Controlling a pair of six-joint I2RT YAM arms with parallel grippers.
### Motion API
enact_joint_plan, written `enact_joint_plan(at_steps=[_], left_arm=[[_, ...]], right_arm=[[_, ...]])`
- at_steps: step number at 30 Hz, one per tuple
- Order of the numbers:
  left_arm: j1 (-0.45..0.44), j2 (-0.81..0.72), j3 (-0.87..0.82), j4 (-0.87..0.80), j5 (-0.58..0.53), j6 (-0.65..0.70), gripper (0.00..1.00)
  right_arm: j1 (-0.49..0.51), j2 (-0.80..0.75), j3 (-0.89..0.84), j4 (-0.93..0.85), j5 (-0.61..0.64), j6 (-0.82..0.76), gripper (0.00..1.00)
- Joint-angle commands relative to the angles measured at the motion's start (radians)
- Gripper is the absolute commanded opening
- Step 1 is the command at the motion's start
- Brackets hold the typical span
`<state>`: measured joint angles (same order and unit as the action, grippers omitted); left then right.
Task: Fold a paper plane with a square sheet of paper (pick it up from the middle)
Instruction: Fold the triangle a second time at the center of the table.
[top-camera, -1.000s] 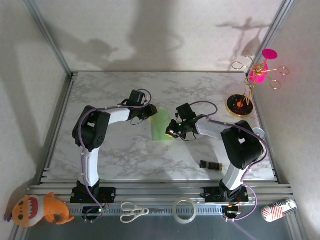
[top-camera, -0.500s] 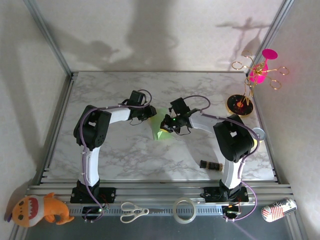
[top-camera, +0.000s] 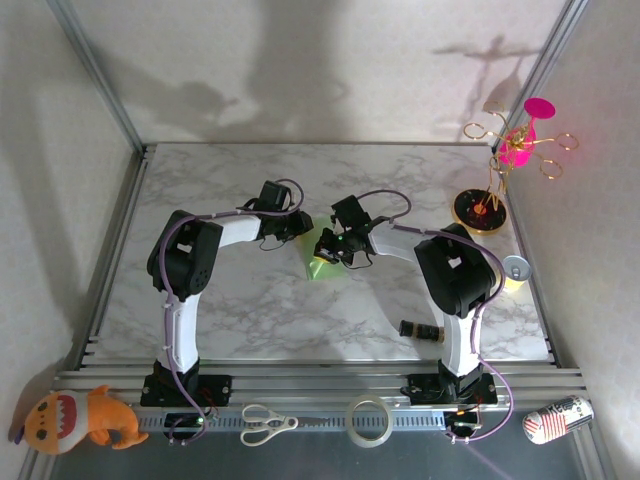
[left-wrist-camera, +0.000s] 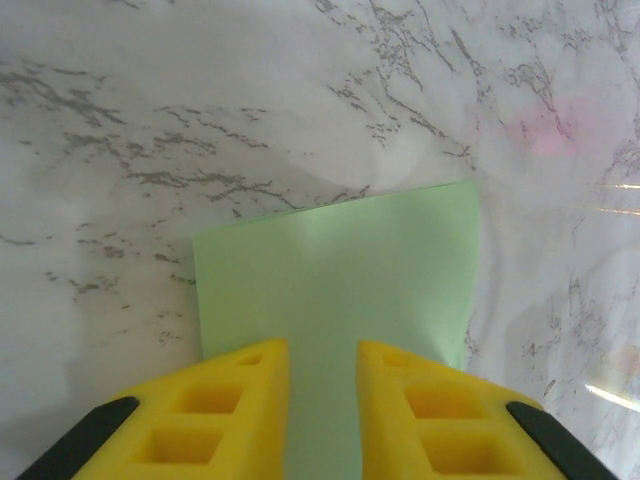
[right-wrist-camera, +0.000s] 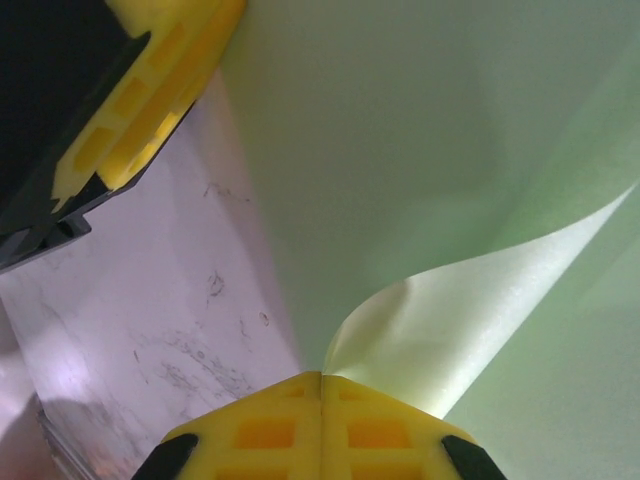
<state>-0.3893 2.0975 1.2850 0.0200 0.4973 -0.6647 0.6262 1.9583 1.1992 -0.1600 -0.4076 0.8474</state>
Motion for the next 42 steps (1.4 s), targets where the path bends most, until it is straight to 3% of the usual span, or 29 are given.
enact_joint_plan(at_steps=[1,42], left_arm=[[0.004,0.032,-0.004,-0.051,-0.019,0.011,0.24],[0.003,0.032,-0.030,-0.033,-0.016,-0.006,0.24]], right_arm=[[0.007,0.022,0.029,0.012,0.030,0.022,0.01],[0.023,0.074,0.063,0.005,0.049,0.032,0.01]])
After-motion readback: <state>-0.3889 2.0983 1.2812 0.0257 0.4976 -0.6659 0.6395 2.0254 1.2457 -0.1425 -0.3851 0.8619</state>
